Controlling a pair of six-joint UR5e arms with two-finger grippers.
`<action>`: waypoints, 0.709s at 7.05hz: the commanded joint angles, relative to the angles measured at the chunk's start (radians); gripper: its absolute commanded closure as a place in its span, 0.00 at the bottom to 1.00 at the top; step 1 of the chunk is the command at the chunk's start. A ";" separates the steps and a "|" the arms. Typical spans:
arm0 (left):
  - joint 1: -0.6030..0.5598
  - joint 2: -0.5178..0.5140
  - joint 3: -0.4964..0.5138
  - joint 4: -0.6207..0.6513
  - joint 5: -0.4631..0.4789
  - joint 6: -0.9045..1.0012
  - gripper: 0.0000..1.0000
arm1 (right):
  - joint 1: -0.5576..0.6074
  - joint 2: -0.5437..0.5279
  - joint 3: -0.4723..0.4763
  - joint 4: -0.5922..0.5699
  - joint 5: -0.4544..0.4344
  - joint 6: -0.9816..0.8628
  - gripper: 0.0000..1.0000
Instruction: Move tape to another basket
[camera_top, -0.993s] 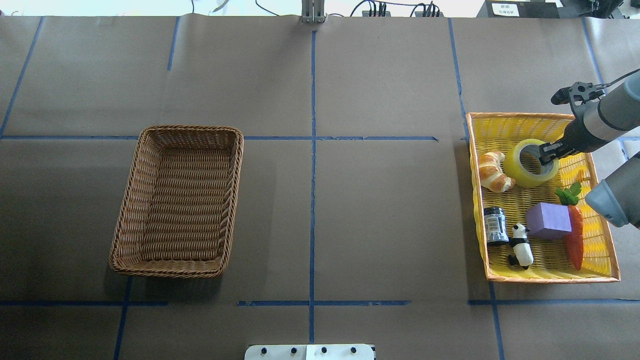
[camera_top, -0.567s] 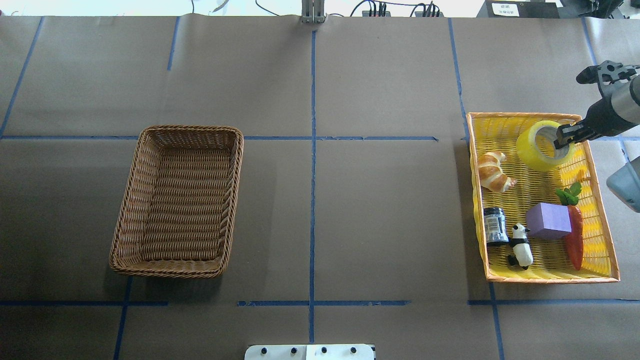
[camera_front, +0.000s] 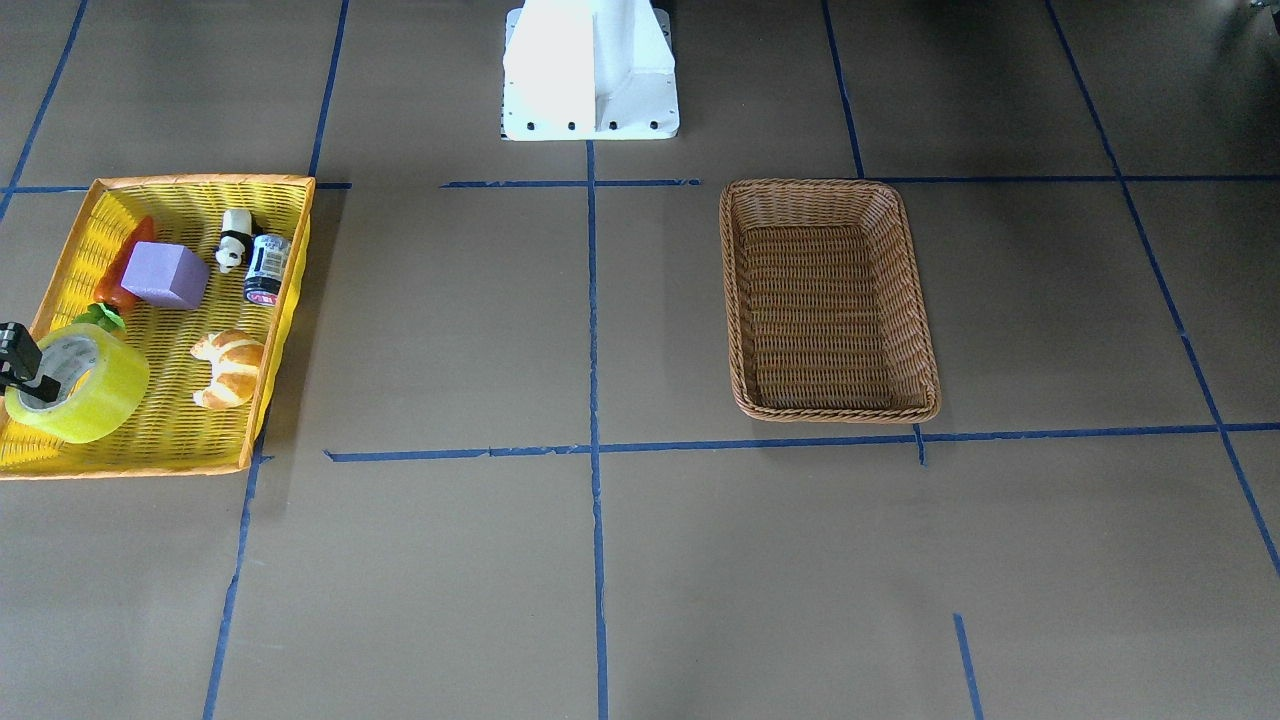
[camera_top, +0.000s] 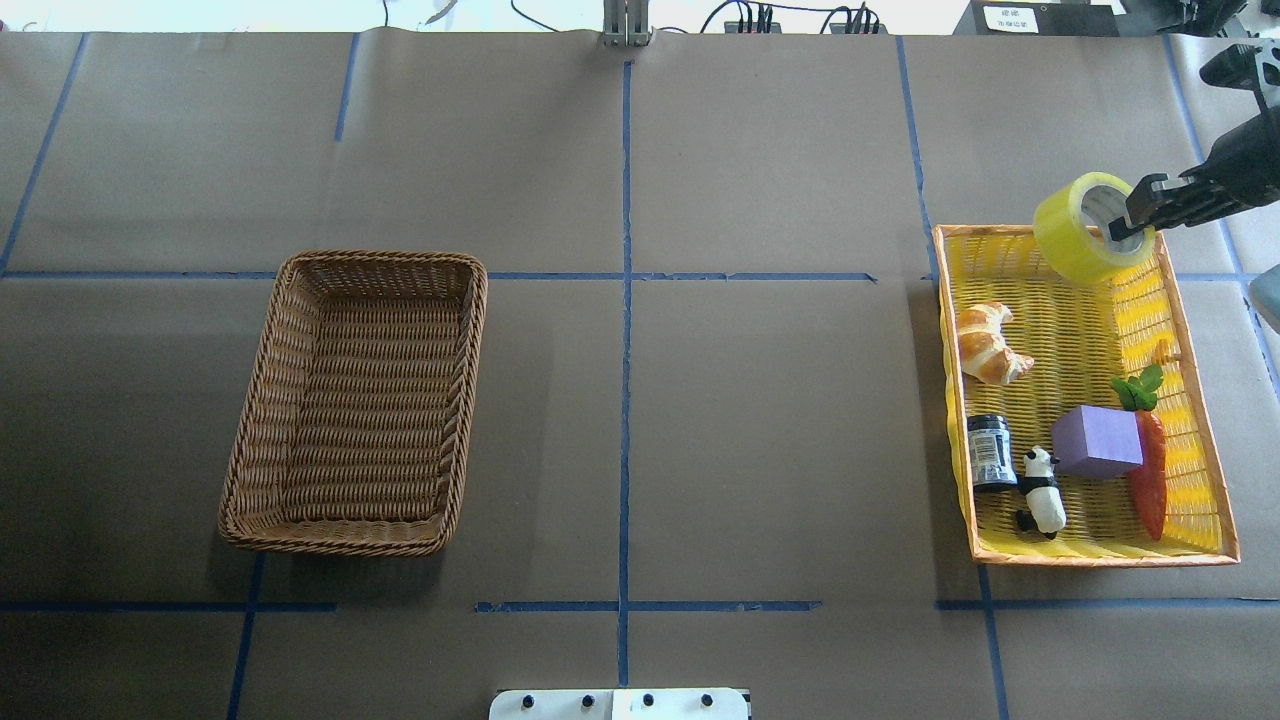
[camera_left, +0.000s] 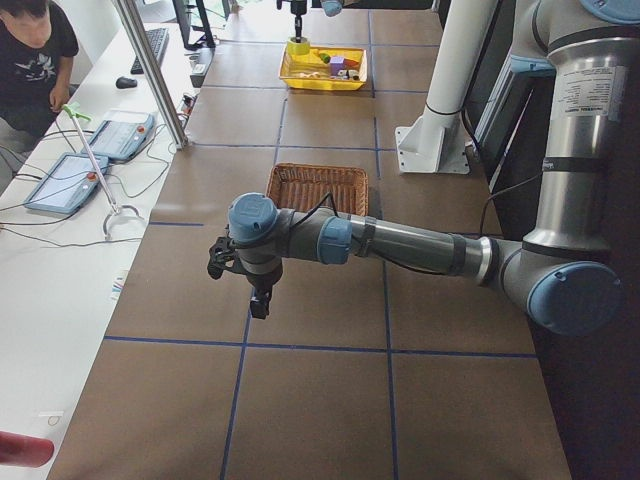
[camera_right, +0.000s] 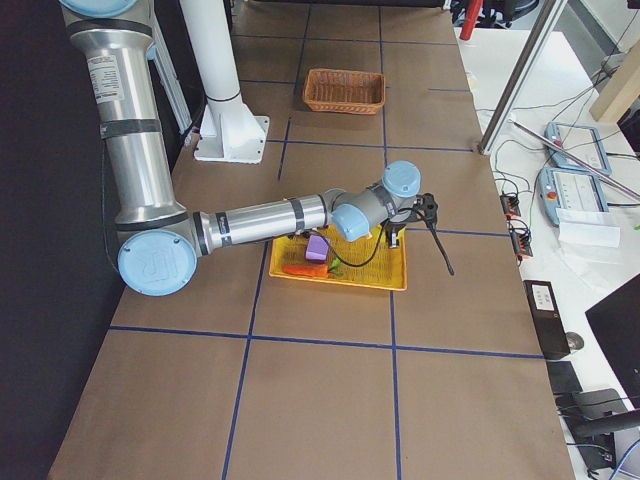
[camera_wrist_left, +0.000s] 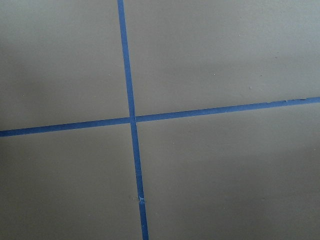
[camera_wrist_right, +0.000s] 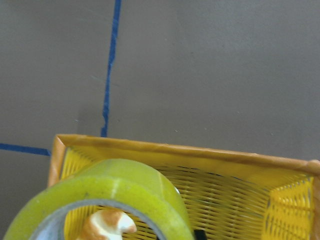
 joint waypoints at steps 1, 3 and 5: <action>0.000 -0.002 -0.004 -0.001 0.000 0.003 0.00 | 0.000 0.043 0.008 0.146 0.013 0.173 1.00; 0.000 -0.006 -0.007 -0.001 -0.002 0.003 0.00 | -0.020 0.044 0.009 0.404 0.014 0.448 1.00; 0.000 -0.009 -0.007 -0.004 -0.052 0.001 0.00 | -0.037 0.043 0.011 0.598 0.014 0.637 1.00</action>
